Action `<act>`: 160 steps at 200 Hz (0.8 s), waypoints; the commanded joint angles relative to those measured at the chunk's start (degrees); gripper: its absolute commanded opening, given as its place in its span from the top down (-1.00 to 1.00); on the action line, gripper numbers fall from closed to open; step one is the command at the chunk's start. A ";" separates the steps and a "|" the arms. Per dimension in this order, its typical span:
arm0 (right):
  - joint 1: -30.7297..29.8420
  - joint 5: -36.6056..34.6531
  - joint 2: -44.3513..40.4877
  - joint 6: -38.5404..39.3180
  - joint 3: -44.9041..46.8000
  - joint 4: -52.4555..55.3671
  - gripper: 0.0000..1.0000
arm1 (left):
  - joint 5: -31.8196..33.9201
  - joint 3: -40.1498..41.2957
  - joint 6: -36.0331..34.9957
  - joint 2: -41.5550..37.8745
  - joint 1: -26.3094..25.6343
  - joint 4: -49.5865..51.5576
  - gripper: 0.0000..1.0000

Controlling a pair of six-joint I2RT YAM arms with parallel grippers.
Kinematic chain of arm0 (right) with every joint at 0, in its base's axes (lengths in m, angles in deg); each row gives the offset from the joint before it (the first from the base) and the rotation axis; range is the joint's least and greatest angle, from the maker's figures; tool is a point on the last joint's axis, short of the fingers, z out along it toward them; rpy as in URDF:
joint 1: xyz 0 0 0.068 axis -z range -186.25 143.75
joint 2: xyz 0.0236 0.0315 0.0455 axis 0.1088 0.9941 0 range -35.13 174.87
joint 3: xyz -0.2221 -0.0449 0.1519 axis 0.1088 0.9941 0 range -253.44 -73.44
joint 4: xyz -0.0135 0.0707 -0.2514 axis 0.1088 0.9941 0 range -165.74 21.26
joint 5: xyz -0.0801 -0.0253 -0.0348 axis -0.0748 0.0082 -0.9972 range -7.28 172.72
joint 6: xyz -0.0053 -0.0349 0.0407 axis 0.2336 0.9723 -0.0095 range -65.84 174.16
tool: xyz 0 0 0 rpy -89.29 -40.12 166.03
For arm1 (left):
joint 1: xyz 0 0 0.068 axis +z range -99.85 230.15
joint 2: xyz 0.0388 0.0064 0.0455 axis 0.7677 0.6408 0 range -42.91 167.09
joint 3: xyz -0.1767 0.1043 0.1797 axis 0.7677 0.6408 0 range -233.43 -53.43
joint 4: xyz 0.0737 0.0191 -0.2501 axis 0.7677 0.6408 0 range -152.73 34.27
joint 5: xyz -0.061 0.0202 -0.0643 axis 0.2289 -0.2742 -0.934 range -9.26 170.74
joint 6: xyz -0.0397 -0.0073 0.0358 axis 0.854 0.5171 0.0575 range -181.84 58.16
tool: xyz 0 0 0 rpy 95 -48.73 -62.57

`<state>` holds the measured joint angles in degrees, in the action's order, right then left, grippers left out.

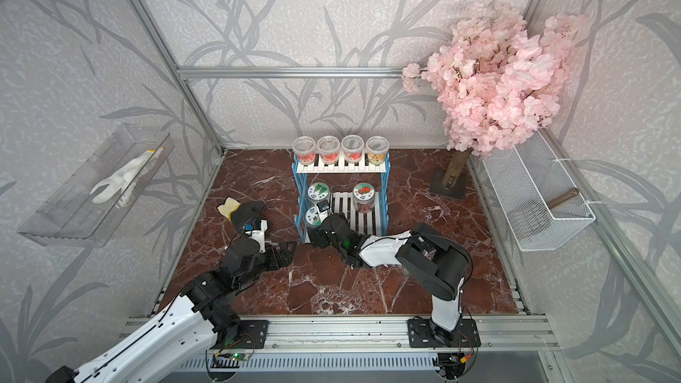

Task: Place the seed container on the shelf
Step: Place the seed jar on the shelf.

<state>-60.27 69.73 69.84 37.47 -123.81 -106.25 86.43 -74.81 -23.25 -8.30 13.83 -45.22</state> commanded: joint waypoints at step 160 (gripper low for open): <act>-0.11 2.84 -2.29 -1.16 2.56 -2.14 -0.76 | -1.54 -1.00 -0.22 1.23 0.13 -1.50 -1.00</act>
<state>-60.27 71.45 68.87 36.81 -121.73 -106.40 85.17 -74.81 -23.25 -7.34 13.83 -45.63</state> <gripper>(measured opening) 0.877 0.999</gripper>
